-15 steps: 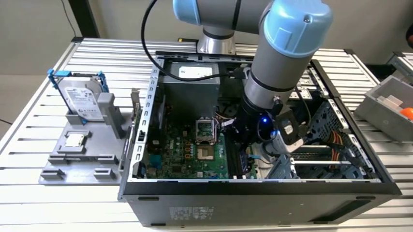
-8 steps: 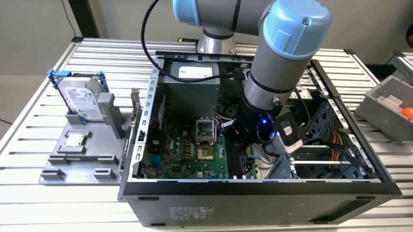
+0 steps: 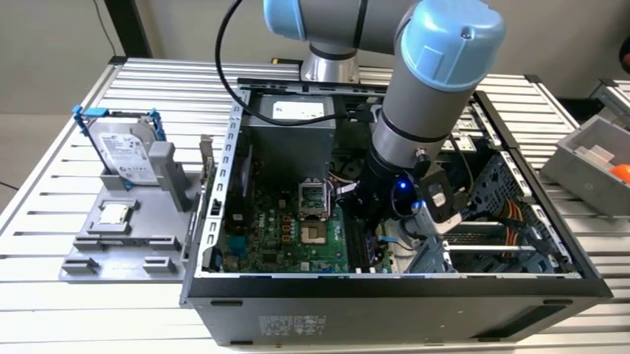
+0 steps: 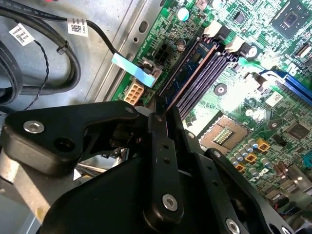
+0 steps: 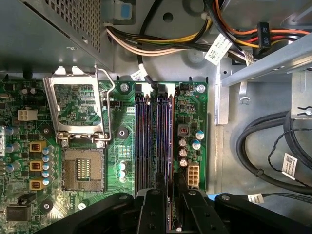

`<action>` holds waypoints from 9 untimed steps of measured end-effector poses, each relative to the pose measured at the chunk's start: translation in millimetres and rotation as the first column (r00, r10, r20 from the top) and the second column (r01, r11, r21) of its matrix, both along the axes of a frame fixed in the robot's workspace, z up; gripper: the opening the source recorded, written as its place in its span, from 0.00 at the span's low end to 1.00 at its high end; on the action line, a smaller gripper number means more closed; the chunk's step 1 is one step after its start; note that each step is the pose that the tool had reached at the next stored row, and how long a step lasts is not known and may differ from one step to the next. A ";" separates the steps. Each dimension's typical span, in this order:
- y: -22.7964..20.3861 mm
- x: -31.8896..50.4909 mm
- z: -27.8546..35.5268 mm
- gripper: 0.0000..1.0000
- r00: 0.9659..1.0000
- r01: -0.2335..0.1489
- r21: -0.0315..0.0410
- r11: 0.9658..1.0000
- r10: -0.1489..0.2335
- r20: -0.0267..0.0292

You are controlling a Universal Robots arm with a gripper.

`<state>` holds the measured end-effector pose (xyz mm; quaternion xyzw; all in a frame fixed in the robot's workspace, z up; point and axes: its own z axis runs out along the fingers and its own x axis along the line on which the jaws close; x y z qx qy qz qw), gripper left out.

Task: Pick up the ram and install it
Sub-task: 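Insert the ram into the slot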

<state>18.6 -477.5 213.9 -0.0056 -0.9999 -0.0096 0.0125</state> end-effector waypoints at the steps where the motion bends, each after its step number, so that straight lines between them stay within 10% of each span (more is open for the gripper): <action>1: 0.0 0.0 0.0 1.00 1.000 0.000 0.000 1.000 0.000 0.000; 9: -0.1 0.0 31.0 1.00 1.000 0.000 0.000 1.000 0.000 -0.001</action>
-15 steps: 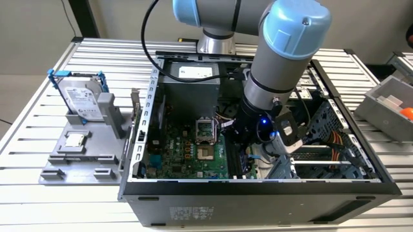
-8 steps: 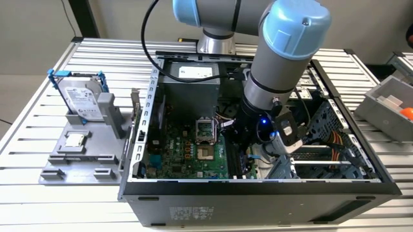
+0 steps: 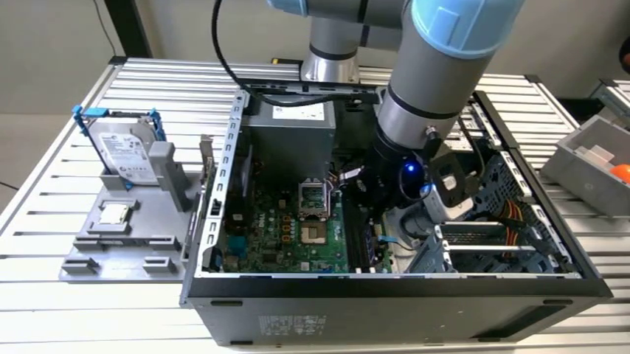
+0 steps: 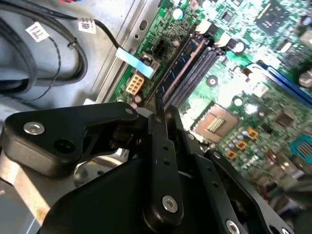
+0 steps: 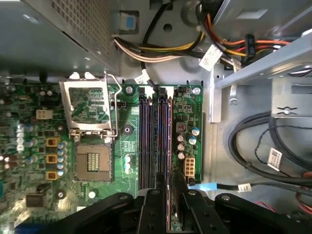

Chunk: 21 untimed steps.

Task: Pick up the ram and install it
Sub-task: 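Insert the ram into the slot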

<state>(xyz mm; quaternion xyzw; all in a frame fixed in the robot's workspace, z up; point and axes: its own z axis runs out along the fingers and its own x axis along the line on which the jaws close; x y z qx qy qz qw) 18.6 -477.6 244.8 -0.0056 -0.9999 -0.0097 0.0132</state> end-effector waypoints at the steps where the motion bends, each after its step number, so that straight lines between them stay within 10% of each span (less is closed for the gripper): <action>1: -0.1 0.0 3.0 1.00 1.000 0.000 0.001 1.000 0.000 0.000; 6: -0.4 0.0 5.6 1.00 1.000 0.000 0.003 1.000 0.000 -0.001; 7: -0.4 0.0 5.6 0.00 1.000 0.000 0.003 1.000 0.000 -0.001; 21: -0.4 0.0 5.7 0.00 1.000 0.000 0.003 1.000 0.000 -0.001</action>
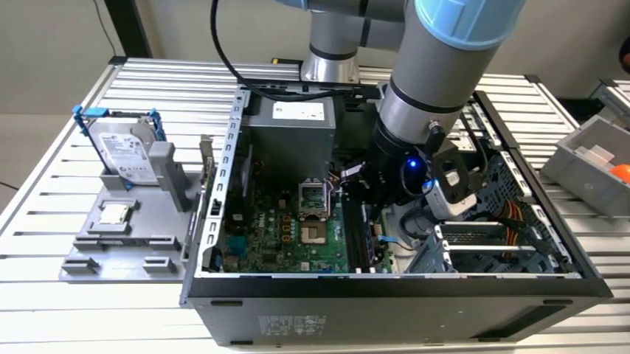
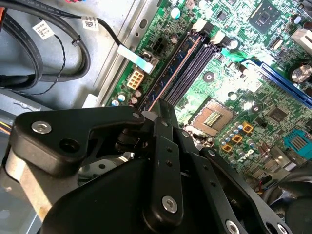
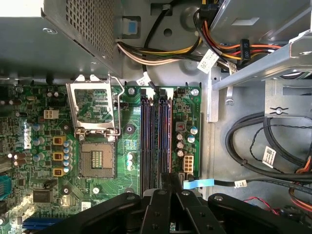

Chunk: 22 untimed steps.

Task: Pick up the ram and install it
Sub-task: 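Insert the ram into the slot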

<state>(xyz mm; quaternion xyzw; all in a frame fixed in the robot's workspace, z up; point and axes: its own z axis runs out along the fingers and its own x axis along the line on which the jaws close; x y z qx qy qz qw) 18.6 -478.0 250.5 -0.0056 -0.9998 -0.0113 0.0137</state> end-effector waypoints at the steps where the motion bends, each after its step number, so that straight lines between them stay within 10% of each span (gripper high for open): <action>1: 0.0 0.0 0.0 0.00 1.000 0.000 0.000 1.000 0.000 0.000; 22: 0.0 0.0 0.0 0.00 0.999 -0.050 0.001 0.999 0.050 0.000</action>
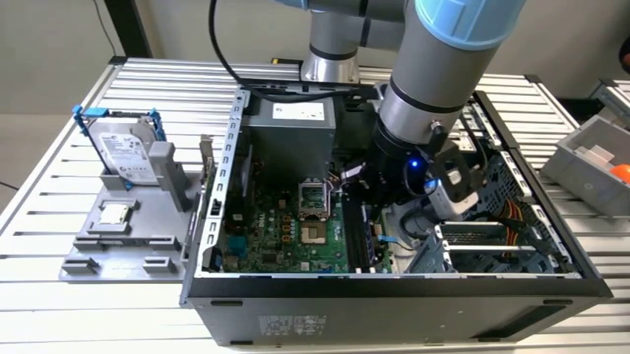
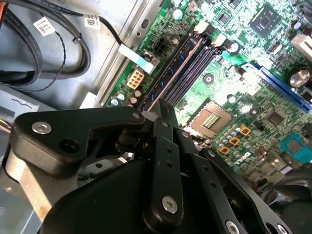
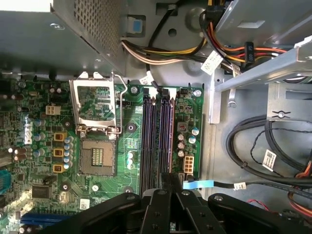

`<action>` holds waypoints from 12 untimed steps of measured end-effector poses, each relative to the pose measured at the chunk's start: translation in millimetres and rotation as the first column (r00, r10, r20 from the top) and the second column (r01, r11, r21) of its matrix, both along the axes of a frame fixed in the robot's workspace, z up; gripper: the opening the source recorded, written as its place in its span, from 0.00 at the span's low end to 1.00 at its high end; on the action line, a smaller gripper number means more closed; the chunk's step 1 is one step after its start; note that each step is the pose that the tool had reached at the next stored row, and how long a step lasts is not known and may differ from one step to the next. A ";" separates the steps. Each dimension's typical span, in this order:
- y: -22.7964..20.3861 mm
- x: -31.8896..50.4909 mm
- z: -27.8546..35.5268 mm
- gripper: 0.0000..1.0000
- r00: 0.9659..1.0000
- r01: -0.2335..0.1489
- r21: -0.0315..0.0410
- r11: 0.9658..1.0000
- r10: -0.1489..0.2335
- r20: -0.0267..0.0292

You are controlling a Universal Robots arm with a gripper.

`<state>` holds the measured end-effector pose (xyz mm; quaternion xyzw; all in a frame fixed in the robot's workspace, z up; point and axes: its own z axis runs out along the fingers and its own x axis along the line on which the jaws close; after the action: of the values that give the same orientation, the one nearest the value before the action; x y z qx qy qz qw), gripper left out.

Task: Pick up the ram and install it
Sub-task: 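Insert the ram into the slot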

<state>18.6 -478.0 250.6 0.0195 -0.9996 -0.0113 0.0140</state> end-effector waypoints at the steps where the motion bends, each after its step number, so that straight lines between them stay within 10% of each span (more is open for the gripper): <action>1: 0.0 0.0 0.0 0.00 1.000 -0.009 0.000 1.000 0.009 0.000; 12: 0.0 0.0 -0.1 0.00 0.994 -0.111 0.000 0.994 0.111 0.000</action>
<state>18.6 -478.0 250.5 0.0749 -0.9970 -0.0106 0.0145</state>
